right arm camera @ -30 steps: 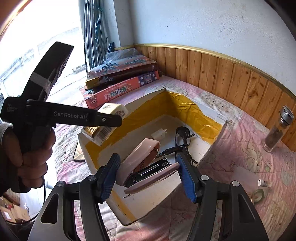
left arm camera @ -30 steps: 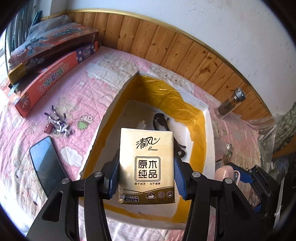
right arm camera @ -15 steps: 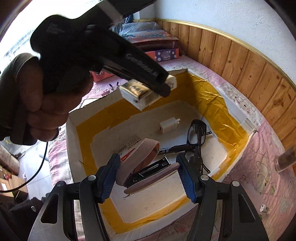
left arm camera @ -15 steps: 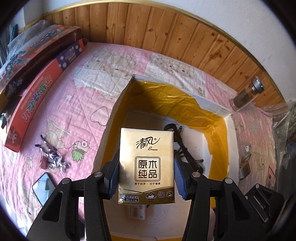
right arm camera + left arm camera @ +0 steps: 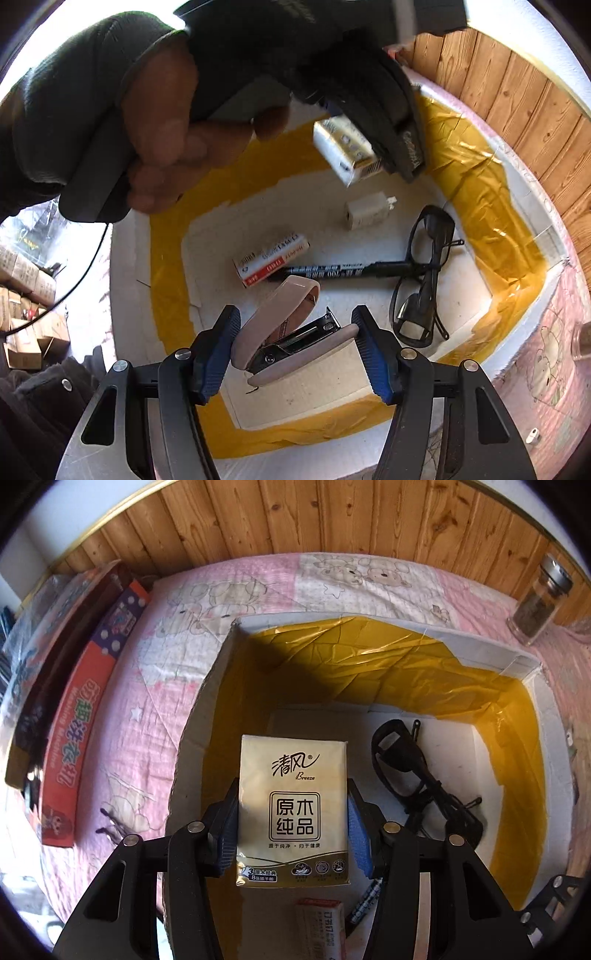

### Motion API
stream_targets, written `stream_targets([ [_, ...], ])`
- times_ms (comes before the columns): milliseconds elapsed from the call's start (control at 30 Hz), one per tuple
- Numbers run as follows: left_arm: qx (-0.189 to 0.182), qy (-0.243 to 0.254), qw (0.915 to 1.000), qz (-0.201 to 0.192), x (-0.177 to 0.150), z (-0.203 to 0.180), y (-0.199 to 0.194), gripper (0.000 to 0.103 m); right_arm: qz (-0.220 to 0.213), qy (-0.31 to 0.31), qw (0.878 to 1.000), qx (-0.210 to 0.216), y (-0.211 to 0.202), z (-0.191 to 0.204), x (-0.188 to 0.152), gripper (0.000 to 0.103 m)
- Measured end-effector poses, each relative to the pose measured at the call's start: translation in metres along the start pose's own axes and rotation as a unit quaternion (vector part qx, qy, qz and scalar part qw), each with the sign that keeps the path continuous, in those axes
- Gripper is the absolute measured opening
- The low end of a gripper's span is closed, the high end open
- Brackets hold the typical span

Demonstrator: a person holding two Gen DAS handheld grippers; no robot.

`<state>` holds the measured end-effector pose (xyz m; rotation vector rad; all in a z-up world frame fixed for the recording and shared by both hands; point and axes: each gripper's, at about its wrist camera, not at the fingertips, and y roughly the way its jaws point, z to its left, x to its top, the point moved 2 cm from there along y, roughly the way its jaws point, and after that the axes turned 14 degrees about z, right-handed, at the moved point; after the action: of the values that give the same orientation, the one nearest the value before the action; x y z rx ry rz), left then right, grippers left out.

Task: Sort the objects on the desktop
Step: 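Open both tools to drop the tissue pack and stapler into the box, then move both tools back out of the box toward the gold tin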

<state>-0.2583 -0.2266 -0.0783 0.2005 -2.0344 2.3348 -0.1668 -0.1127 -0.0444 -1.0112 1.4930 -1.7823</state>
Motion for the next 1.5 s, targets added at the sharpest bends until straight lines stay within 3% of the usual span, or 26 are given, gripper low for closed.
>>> stream_targets([
  [233,0.057,0.028,0.9979,-0.014,0.007,-0.009,0.007,0.053,0.014,-0.010,1.000,-0.007,0.008,0.000,0.001,0.063],
  [933,0.030,0.009,0.9988,-0.037,0.009,-0.001,-0.007,0.056,-0.009,0.021,1.000,0.013,-0.011,0.002,-0.009,0.070],
  [1500,0.033,0.030,0.9968,-0.066,-0.003,-0.010,-0.037,0.056,-0.033,0.058,0.997,0.028,-0.031,0.010,-0.033,0.076],
])
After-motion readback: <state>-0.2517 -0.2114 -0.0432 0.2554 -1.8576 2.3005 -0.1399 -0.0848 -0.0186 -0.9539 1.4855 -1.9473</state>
